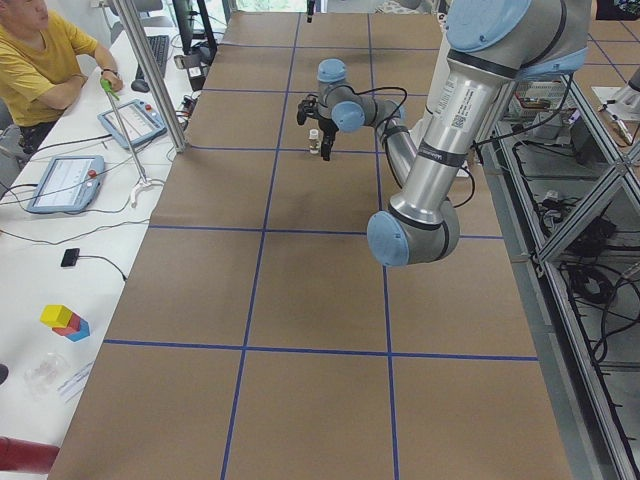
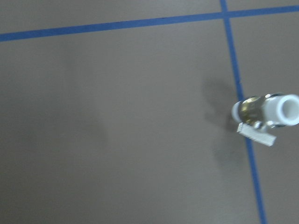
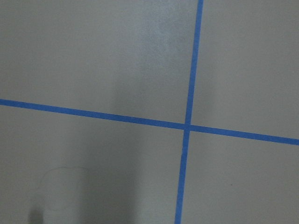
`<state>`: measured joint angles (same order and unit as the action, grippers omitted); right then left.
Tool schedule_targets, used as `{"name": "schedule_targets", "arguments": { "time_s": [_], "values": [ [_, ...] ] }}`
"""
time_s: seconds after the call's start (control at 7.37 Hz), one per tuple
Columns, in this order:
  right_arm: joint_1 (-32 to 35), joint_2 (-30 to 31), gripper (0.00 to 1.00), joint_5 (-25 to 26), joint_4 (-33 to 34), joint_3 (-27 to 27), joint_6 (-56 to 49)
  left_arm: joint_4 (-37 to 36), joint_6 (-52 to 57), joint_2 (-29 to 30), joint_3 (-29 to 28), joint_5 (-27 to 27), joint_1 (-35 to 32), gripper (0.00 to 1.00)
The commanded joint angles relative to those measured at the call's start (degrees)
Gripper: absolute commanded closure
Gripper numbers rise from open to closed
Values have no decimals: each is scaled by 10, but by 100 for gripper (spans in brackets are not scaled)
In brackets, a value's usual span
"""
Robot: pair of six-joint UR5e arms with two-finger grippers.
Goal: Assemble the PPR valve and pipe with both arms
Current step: 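Withdraw the left gripper from the valve while the right arm reaches toward the silver fitting, then lower the right gripper onto the silver pipe fitting and grasp it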
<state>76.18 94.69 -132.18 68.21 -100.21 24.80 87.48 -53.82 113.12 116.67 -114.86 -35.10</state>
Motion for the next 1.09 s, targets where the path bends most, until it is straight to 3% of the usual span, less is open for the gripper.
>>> {"name": "schedule_targets", "arguments": {
  "time_s": [0.0, 0.27, 0.54, 0.95],
  "values": [
    [-71, 19, 0, 3, -76, 1, 95, 2, 30, -47, 18, 2, -11, 1],
    [-115, 25, 0, 23, -78, -1, 94, 2, 29, -46, 18, 2, -11, 1],
    [-189, 43, 0, 93, -87, -2, 92, 2, 29, -46, 18, 2, -11, 1],
    [-214, 55, 0, 92, -123, -4, 117, 2, 29, -46, 17, 2, -11, 1]
  ]
}}
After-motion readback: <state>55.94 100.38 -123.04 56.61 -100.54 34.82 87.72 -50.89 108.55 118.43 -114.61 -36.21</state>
